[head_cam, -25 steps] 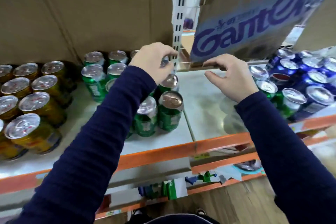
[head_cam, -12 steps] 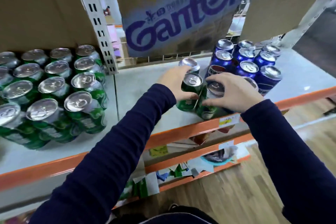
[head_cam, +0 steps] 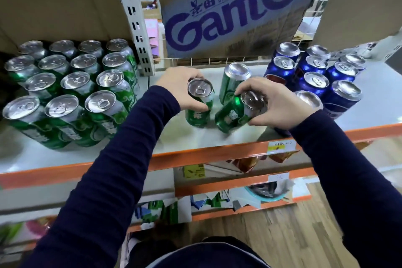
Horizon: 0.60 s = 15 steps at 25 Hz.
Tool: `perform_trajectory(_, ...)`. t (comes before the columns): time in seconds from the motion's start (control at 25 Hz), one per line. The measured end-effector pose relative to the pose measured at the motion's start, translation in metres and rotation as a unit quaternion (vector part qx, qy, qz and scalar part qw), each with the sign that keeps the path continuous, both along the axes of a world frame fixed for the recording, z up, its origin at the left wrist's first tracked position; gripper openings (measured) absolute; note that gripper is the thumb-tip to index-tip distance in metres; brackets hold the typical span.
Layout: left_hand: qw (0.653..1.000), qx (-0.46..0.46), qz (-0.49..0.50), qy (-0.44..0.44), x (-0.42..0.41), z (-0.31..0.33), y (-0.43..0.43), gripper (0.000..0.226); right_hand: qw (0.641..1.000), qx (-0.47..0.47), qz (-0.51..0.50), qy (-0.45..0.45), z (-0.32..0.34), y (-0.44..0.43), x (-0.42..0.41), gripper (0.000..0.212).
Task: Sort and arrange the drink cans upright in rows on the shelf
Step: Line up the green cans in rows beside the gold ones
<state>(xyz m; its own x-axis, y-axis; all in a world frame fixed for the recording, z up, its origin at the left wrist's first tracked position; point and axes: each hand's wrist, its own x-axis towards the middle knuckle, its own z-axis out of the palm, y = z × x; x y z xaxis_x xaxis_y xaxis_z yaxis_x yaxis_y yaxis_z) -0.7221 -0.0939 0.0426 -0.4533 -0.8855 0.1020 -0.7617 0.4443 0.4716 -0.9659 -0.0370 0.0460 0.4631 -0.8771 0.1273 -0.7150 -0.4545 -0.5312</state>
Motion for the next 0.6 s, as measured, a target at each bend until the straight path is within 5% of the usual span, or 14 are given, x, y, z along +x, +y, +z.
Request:
perform_trajectory(0.28,1.000,0.021,0.011,-0.021,0.019,-0.005,-0.004,0.074,0.997,0.059,0.027,-0.041,-0.006,-0.010,0.027,0.024)
perform_trajectory(0.48,0.998,-0.035,0.048,-0.009,0.019,-0.012,0.006,0.068,0.990,0.034,-0.108,0.089,-0.008,-0.014,0.047,0.064)
perform_trajectory(0.6,0.996,-0.064,0.052,0.030,0.040,0.004,0.019,0.069,0.988,-0.004,-0.138,0.071,0.004,-0.014,0.064,0.050)
